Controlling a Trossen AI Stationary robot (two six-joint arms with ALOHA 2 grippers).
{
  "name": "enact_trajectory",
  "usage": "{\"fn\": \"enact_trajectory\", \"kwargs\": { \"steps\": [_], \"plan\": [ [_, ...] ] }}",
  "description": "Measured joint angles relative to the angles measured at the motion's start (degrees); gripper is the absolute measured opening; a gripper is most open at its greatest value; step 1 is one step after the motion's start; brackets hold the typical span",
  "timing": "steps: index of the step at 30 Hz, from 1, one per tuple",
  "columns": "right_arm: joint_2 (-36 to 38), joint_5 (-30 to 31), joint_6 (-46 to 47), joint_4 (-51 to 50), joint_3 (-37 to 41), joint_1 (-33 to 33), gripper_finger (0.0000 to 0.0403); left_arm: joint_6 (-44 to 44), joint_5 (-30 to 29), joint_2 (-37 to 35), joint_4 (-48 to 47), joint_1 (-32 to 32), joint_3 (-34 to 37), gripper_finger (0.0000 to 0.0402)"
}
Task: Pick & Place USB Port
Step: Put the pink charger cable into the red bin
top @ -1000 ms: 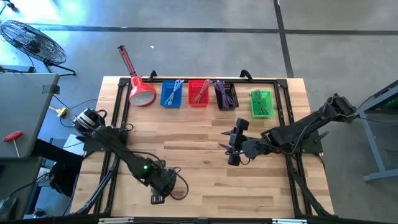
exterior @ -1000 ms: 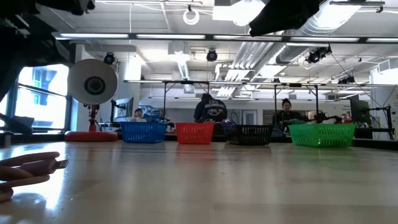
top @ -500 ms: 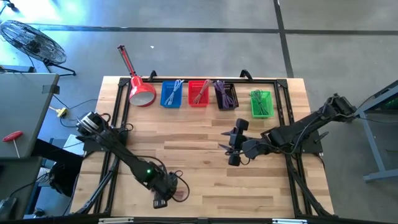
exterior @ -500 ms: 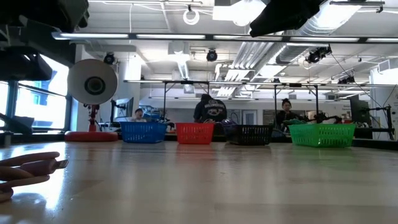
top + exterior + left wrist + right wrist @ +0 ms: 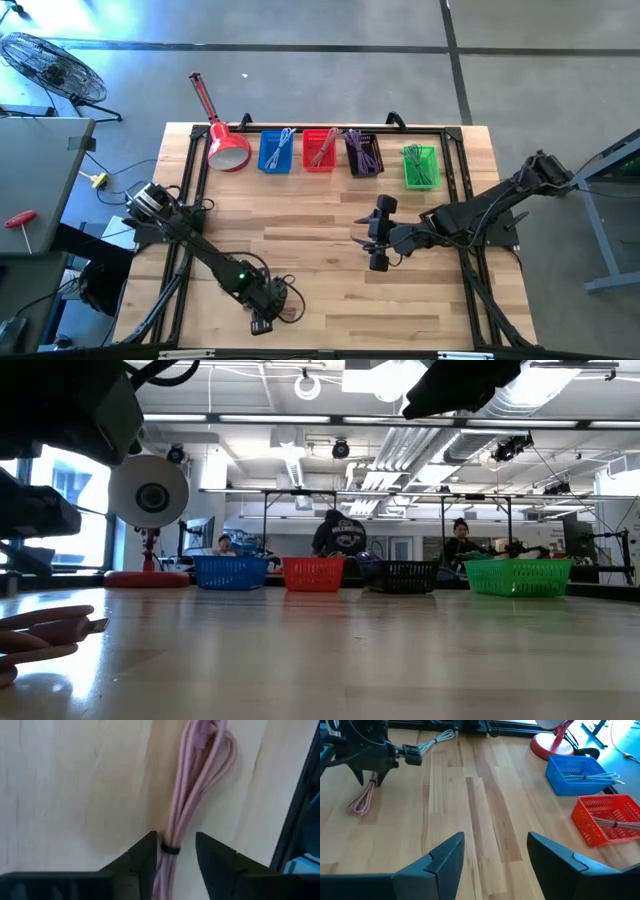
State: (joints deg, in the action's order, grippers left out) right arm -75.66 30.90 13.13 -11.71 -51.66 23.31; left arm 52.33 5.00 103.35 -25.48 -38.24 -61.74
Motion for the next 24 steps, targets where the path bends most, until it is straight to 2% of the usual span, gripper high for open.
{"fn": "enact_trajectory", "kwargs": {
  "steps": [10,16,24],
  "plan": [
    [0.0,-2.42,-0.26,2.8,-0.02,0.0,0.0208,-1.23,-1.05,-0.39,5.59,0.0,3.98,0.0091],
    [0.0,-2.74,-0.7,3.22,-0.02,0.0,0.0208,-1.36,-1.76,-0.37,8.7,-0.01,5.6,0.0016],
    [0.0,-2.96,-1.57,3.21,-0.02,0.13,0.0208,-4.13,-3.89,-1.68,10.84,-0.05,5.71,0.001]
  ]
}}
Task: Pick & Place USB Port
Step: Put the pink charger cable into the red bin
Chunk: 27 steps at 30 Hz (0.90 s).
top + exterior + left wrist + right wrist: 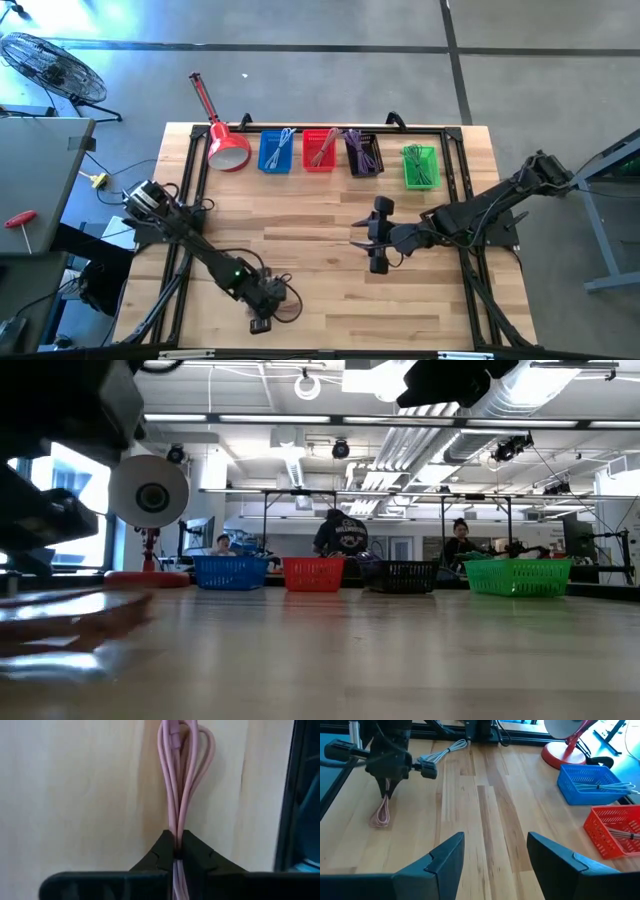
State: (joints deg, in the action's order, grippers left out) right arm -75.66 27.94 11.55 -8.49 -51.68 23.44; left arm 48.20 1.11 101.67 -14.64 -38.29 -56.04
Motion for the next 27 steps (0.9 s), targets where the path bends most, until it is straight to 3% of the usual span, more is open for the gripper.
{"fn": "enact_trajectory", "kwargs": {
  "steps": [6,13,18,20,22,25,27],
  "plan": [
    [-0.02,0.74,-2.7,3.03,0.0,2.35,0.0208,-8.59,-13.98,-4.91,-5.61,0.08,0.01,0.0009],
    [-0.02,1.12,-14.47,15.11,0.0,6.44,0.0208,-19.69,-41.57,-15.34,-6.81,0.07,-0.12,0.0008],
    [-0.02,0.53,-20.69,17.88,-0.02,7.54,0.0208,-32.31,-58.97,-22.42,4.68,0.09,-0.12,0.0005],
    [-0.02,0.18,-21.79,18.29,0.0,7.51,0.0208,-40.2,-59.75,-24.12,14.8,0.39,-0.2,0.0005],
    [-0.02,0.15,-22.49,19.26,0.0,7.48,0.0208,-49.22,-55.17,-24.68,25.2,0.94,-0.21,0.0005],
    [-0.02,-1.36,-24.23,20.79,-0.02,7.26,0.0208,-58.33,-40.3,-24.49,38.13,2.5,-0.21,0.0005],
    [-0.02,-3.64,-25.48,22.37,0.0,7.22,0.0208,-59.96,-30.27,-23.75,43.66,4.1,-0.26,0.0005]
  ]
}}
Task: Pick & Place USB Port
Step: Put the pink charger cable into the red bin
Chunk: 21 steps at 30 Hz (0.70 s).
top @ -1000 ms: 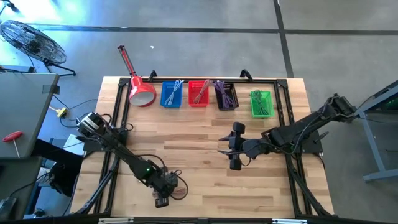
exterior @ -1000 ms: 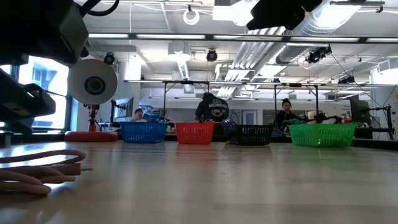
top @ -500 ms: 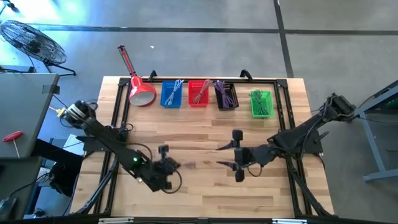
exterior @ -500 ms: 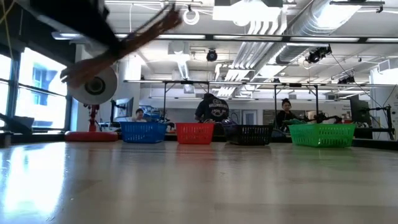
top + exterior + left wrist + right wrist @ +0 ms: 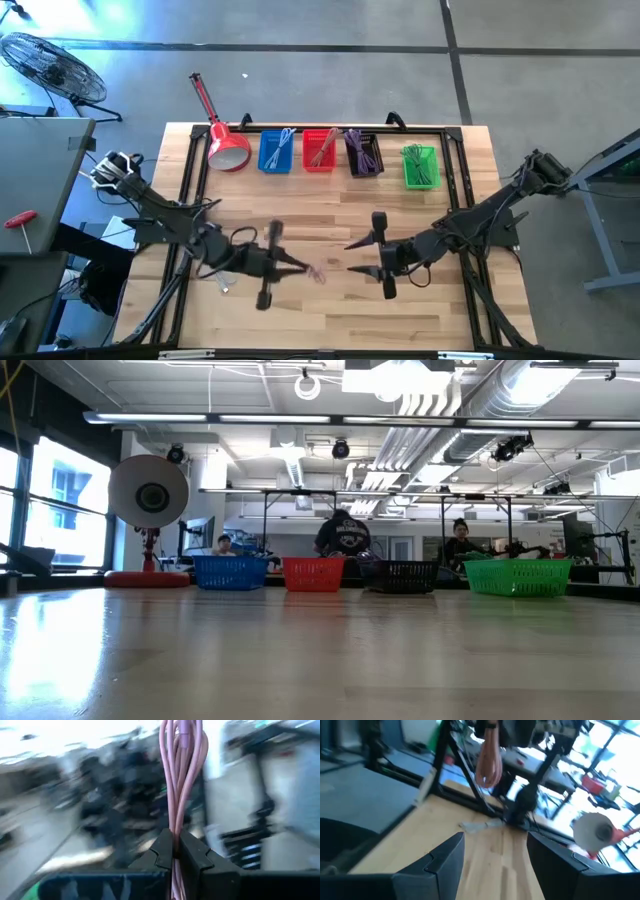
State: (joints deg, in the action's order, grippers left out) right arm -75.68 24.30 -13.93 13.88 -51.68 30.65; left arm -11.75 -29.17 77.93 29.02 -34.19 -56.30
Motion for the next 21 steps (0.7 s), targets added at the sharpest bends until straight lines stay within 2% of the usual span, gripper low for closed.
{"fn": "enact_trajectory", "kwargs": {
  "steps": [5,8,10,11,13,16,18,21],
  "plan": [
    [0.0,-5.52,-3.08,3.89,0.0,0.0,0.0208,-1.43,14.45,2.39,3.81,3.81,0.07,0.0005],
    [0.0,-9.58,-5.33,4.19,-0.01,0.0,0.0209,-3.64,18.45,4.42,7.85,4.81,0.07,0.0005],
    [0.0,-11.43,-6.15,3.71,0.0,0.0,0.0209,-5.01,18.16,5.26,9.32,4.75,0.07,0.0005],
    [0.0,-11.48,-6.53,3.11,0.0,0.0,0.0209,-5.38,15.66,5.56,9.6,4.68,0.07,0.0005],
    [0.0,-10.09,-6.7,1.18,0.0,0.04,0.0209,-4.73,5.31,5.67,8.76,4.29,0.07,0.0005],
    [-0.43,-3.81,-5.71,-1.26,0.0,0.01,0.0209,-2.52,-10.04,5.67,5.88,4.27,0.07,0.0005],
    [-1.33,1.79,-4.76,-2.29,0.0,-0.02,0.0209,-1.4,-16.26,5.69,4.25,4.31,0.07,0.0005],
    [-3.67,8.53,-4.36,-2.67,0.0,-0.02,0.0209,2.56,-20.76,5.67,0.83,4.18,0.07,0.0005]
  ]
}}
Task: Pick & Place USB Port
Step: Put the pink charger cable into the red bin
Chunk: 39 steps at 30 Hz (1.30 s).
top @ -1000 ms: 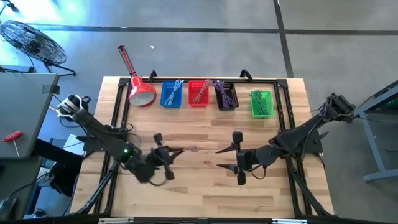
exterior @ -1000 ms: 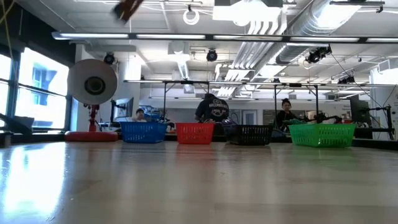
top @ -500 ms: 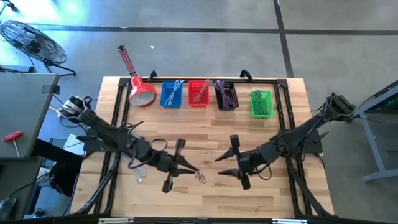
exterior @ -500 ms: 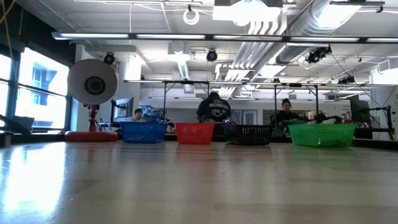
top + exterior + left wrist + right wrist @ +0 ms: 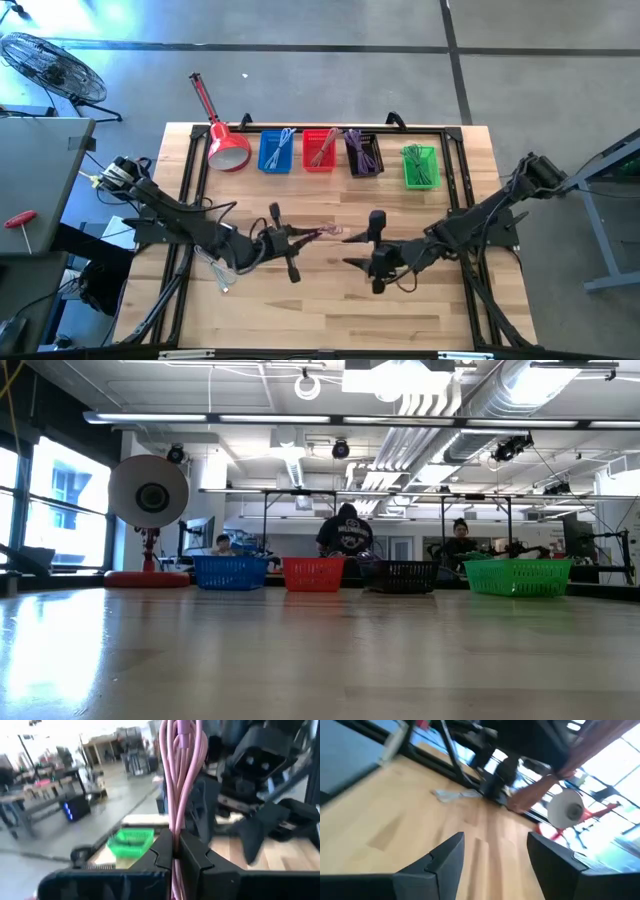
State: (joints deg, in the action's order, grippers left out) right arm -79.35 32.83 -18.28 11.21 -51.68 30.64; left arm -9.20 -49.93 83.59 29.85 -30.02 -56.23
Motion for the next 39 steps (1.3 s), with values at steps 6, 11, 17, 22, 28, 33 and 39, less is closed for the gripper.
{"fn": "enact_trajectory", "kwargs": {
  "steps": [6,11,17,22,28,33,39],
  "plan": [
    [-2.77,0.34,-1.18,2.93,0.0,-0.73,0.0209,3.54,2.05,0.04,-3.35,0.02,0.0,0.0005],
    [-3.24,-6.34,-1.28,4.98,0.0,-1.86,0.0209,3.6,5.65,0.04,-2.99,0.0,0.0,0.0005],
    [-3.22,-5.06,-1.27,4.27,0.0,-3.22,0.0209,3.5,6.24,2.51,-3.12,0.02,0.0,0.0004],
    [-3.24,-7.65,-0.79,4.25,0.0,-4.13,0.0209,3.5,7.82,5.84,-1.08,0.86,0.0,0.0004],
    [-3.21,-9.88,-1.22,4.51,0.0,-3.88,0.0208,3.26,12.06,6.51,1.05,1.88,0.0,0.0004],
    [-3.21,-9.52,-1.24,4.48,0.0,-3.89,0.0208,3.22,12.1,6.56,1.12,2.01,0.0,0.0004],
    [-3.22,-9.34,-1.27,4.58,0.02,-3.85,0.0208,3.48,12.08,6.56,-0.5,2.01,0.0,0.0004]
  ]
}}
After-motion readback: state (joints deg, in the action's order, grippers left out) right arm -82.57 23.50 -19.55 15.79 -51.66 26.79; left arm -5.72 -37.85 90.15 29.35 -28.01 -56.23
